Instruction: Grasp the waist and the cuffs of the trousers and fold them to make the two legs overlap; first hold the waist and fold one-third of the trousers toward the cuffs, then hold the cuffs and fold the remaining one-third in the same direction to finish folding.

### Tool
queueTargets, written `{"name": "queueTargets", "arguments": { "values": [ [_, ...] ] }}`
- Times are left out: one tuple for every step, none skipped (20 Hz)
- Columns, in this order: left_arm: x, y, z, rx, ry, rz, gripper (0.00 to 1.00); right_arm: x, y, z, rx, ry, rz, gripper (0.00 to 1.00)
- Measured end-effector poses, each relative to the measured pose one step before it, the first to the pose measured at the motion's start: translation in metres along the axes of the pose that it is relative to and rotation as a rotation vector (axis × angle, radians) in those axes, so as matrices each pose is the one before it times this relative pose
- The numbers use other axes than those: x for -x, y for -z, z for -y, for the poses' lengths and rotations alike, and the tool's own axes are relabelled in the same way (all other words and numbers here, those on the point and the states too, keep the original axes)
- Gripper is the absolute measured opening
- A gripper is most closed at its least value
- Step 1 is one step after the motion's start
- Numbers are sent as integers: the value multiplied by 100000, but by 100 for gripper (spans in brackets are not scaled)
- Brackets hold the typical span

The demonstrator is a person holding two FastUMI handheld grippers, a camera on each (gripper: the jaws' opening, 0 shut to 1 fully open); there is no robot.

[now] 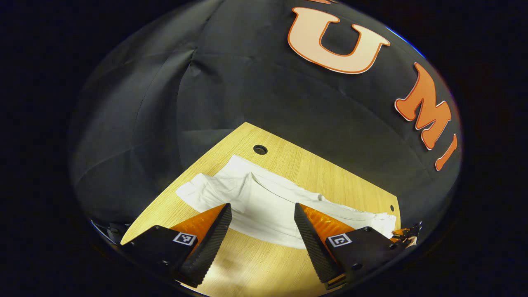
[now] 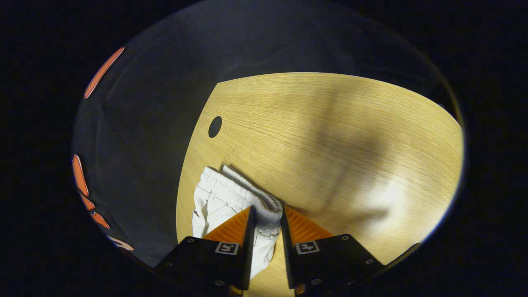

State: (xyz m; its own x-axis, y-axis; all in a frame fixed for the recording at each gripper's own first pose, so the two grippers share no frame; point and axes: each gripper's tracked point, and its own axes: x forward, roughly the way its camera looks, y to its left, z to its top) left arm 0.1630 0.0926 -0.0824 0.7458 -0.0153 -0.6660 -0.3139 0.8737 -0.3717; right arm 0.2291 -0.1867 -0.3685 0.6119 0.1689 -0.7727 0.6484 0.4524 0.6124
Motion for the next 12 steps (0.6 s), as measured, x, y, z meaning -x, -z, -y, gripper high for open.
{"name": "queueTargets", "arguments": {
  "values": [
    [-21, -35, 20, -185, -114, -25, 100, -625, -56, -268, 806, -204, 294, 23],
    [-11, -10, 160, -59, 199, -36, 99, -71, -140, -133, 1072, 65, 1082, 19],
    [70, -131, 61, -28, 305, 93, 100, 174, 9, -110, 1540, 446, 1367, 14],
    [35, -2, -56, -106, 445, -33, 100, 203, -41, -56, 1665, 1359, 1432, 11],
    [-44, -68, -115, -233, 346, -45, 99, 199, 60, -216, 1667, 1365, 929, 7],
    [-61, -100, -74, -511, 333, 123, 99, 438, -110, -530, 1703, -23, 1375, 6],
    [-8, -231, -262, -470, 241, 325, 99, 701, 4, -658, 711, -1308, 1277, 5],
    [-17, -130, -390, 245, 598, 88, 100, 860, -129, -1058, -202, -2804, 1090, 6],
    [0, -289, -376, 992, 1083, -152, 99, 1184, -12, -1246, -256, -2586, 1358, 6],
    [-206, -195, -333, 1322, 1374, -513, 99, 790, -19, -1300, 135, -2149, 1602, 6],
    [-99, -348, -463, 1121, 1019, -308, 99, 705, 47, -1207, 759, -2144, 1370, 5],
    [-31, -196, -550, 510, 1157, 219, 99, 743, 355, -1316, 1062, -1744, 1176, 5]
  ]
}}
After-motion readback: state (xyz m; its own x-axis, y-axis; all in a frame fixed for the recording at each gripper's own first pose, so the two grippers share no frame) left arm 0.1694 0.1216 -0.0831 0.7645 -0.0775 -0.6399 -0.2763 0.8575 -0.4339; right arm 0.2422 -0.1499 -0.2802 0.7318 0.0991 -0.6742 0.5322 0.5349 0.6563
